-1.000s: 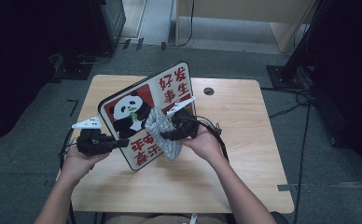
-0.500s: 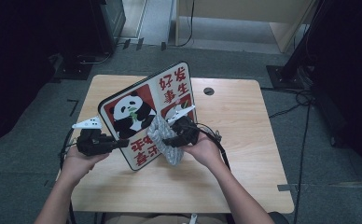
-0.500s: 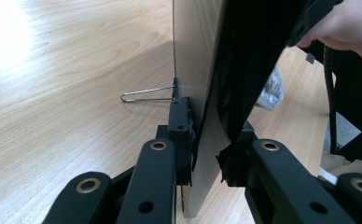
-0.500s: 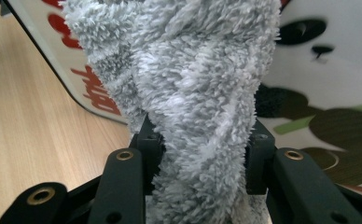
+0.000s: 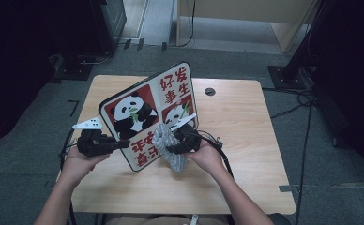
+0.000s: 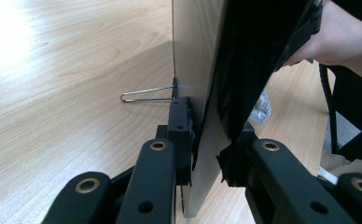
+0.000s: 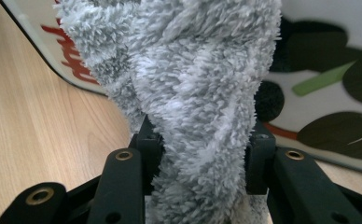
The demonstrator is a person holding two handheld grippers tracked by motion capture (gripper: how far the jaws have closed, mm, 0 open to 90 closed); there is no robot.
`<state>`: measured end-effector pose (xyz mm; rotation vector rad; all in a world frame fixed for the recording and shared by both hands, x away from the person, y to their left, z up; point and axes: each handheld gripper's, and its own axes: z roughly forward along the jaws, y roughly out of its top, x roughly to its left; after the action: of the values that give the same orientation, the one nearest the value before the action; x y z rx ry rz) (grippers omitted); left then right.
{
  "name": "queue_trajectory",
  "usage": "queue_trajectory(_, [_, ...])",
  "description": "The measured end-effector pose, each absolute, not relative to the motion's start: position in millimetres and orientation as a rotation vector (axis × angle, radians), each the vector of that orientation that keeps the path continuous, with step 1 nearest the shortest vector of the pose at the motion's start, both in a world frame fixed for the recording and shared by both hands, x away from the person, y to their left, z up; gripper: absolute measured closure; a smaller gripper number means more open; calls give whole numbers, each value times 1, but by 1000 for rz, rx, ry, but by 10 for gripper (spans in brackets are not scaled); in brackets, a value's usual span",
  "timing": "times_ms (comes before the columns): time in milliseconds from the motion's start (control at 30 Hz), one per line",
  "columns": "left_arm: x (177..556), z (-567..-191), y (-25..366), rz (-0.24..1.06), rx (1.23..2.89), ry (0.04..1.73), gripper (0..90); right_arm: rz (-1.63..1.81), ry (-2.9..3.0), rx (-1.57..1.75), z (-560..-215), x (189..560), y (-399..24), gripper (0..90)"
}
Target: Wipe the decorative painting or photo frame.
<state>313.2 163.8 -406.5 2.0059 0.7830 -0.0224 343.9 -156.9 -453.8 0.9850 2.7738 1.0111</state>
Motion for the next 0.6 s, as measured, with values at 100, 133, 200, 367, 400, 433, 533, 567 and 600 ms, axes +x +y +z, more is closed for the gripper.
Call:
queue_trajectory(100, [313,-407,164,-23,2007,781,778,1007,2786,987,-460,343,-157,604])
queue_trajectory(133, [313,-407,164,-23,2007,781,778,1001,2788,987,-461,343,-157,604])
queue_trajectory(200, [313,-407,164,-19,2005,779,777,995,2795,985,-464,343,-158,604])
queue_trajectory(367, [313,-406,163,-13,2007,780,778,1018,2797,993,-465,343,-160,603])
queue_trajectory(400, [313,-406,163,-13,2006,780,778,1023,2797,994,-465,343,-160,603])
queue_trajectory(433, [313,-406,163,-15,2005,780,778,1026,2799,992,-465,343,-161,605])
queue_trajectory(533, [313,-406,164,-16,2003,781,778,1033,2801,988,-463,343,-162,608])
queue_trajectory(567, [313,-406,164,-16,2003,782,778,1037,2803,993,-463,343,-162,607])
queue_trajectory(600, [313,-406,164,-16,2004,782,778,1045,2804,990,-462,343,-162,607])
